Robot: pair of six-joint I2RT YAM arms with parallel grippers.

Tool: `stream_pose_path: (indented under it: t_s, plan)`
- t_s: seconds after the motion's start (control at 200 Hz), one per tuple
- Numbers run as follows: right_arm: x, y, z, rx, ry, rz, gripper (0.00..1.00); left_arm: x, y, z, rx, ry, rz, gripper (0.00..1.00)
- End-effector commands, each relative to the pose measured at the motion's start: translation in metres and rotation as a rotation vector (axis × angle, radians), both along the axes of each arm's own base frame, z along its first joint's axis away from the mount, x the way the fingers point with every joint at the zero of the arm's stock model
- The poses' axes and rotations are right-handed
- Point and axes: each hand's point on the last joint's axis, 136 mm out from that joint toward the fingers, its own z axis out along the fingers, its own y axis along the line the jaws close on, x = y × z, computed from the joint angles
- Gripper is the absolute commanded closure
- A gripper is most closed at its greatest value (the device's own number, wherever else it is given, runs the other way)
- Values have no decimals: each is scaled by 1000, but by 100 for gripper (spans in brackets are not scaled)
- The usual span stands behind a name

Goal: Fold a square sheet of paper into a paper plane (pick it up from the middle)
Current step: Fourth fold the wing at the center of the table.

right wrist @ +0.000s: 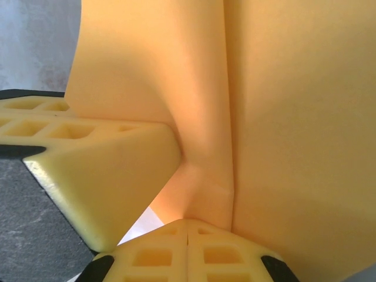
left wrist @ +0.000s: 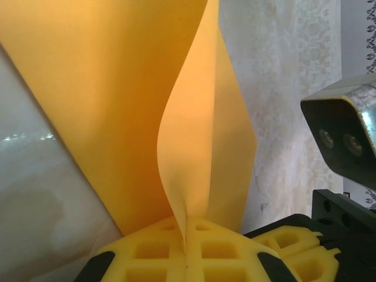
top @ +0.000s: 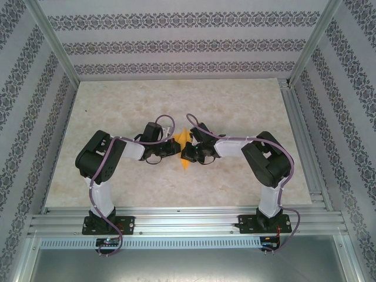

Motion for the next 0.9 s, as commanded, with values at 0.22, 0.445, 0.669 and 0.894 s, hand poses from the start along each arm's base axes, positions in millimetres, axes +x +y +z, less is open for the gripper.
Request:
stream_pose_path:
  t_s: [0.22,0.445,0.669,0.894]
  plan:
    - [-2,-16,-1,-84,-10,-13,94,2,9,-25,65,16,11,96]
    - [-8,1,38,-2,-68,26,93,1,8,-27,57,20,9,95]
    - [-22,13,23,-4,-29,45,93,1,7,-27,48,24,12,95]
    - [-35,-9,-16,-99,29,19,94,0,7,-29,49,26,9,95]
